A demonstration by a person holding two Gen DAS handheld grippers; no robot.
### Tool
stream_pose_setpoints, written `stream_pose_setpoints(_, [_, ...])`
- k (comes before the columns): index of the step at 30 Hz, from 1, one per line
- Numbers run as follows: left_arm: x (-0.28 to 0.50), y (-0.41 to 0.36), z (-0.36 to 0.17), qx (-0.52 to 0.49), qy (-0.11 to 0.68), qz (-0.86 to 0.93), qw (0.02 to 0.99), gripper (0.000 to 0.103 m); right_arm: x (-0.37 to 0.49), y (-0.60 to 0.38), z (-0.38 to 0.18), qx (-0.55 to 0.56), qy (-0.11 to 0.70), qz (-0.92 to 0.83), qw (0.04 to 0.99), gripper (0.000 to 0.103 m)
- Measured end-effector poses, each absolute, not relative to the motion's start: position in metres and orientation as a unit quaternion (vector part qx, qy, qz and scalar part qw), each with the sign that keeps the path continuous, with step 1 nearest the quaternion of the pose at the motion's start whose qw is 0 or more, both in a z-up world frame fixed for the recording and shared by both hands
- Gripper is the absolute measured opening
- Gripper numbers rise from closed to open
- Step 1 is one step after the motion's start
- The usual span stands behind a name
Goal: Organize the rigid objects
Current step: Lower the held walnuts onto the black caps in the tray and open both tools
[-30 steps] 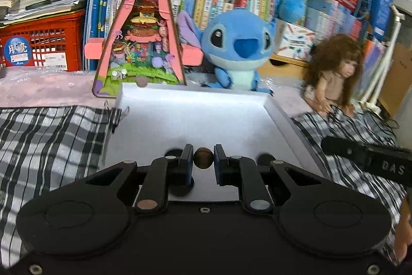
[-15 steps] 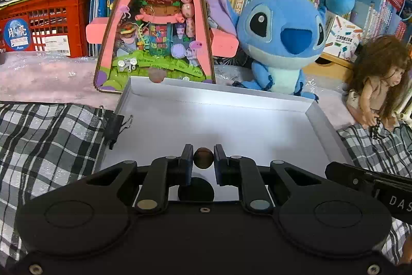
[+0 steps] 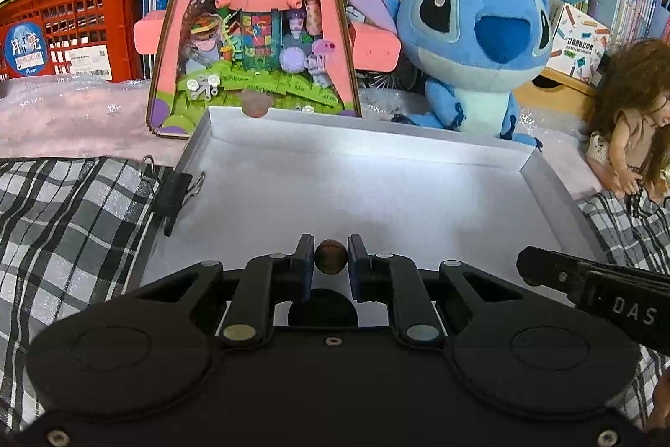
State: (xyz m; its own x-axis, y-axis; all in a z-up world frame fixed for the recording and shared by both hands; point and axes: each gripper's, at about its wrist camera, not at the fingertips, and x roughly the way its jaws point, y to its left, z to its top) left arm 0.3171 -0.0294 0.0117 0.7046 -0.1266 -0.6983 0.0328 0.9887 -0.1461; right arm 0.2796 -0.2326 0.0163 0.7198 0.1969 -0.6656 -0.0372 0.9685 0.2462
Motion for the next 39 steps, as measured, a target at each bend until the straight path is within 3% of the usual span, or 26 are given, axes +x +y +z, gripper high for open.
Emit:
stream_pose_setpoints(21, [0.313, -0.035, 0.006, -0.037, 0.363, -0.044, 0.930, 0.016, 0.286, -0.233, 0.003, 0.115, 0.373, 0.062, 0.918, 0.027])
stream_pose_setpoints(32, [0.298, -0.037, 0.017, -0.029, 0.348, -0.054, 0.936, 0.042, 0.277, -0.234, 0.010, 0.112, 0.358, 0.068, 0.925, 0.034])
stream_pose_setpoints(35, [0.287, -0.037, 0.026, -0.025, 0.336, -0.064, 0.939, 0.050, 0.270, -0.235, 0.015, 0.105, 0.347, 0.071, 0.929, 0.049])
stream_pose_setpoints(39, [0.267, -0.037, 0.038, -0.007, 0.316, -0.092, 0.944, 0.057, 0.256, -0.236, 0.021, 0.097, 0.339, 0.078, 0.933, 0.055])
